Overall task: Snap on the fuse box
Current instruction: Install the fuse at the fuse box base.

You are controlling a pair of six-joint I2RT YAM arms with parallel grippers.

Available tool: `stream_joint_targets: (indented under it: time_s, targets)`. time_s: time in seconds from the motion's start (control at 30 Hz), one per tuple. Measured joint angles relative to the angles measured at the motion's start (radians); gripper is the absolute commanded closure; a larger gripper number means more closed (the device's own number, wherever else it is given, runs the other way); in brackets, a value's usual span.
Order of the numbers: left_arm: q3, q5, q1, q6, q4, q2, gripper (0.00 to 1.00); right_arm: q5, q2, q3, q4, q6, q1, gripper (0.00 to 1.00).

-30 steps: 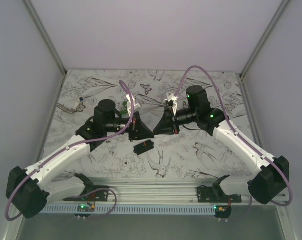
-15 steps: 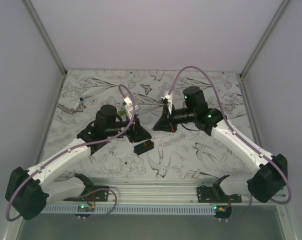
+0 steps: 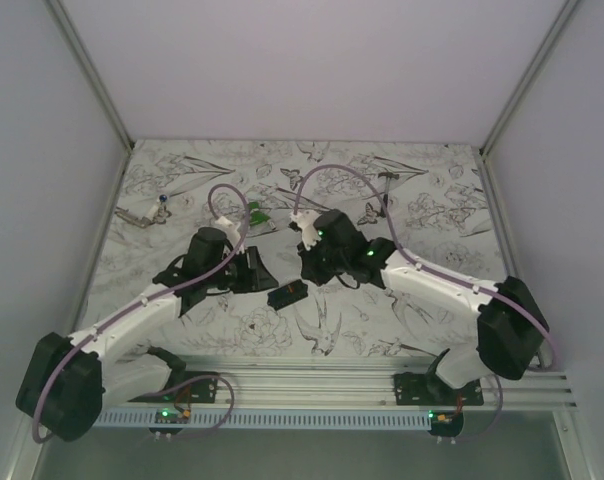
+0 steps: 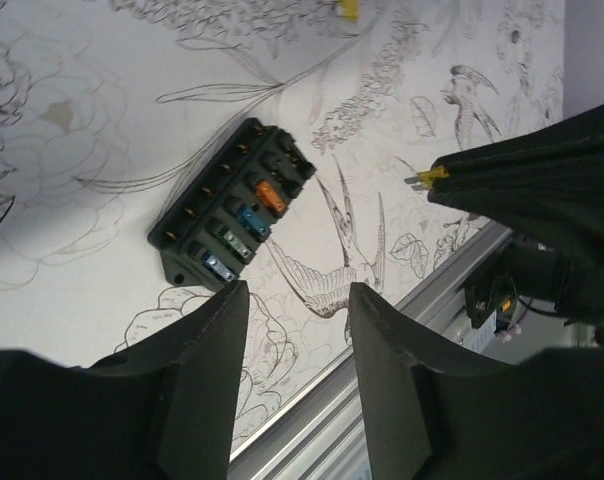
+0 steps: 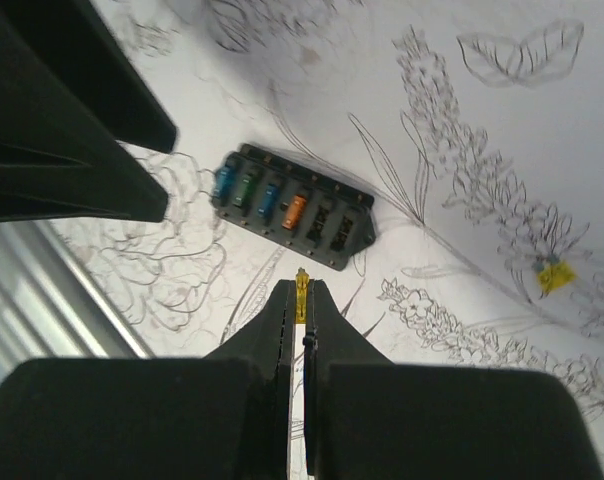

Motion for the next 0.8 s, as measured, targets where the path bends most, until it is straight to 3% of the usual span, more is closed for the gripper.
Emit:
stream_joint_targets:
  time_s: [0.37,0.8]
  targets:
    - [0.000,-0.044,0.021,-0.137,-0.031,0.181,0.45,0.267,0.165,-0.017,0.027,0.167,0.128,1.00]
    - [0.013,-0.043,0.024,-0.171,-0.039,0.261,0.46,0.380,0.212,0.039,0.024,0.237,0.165,1.00]
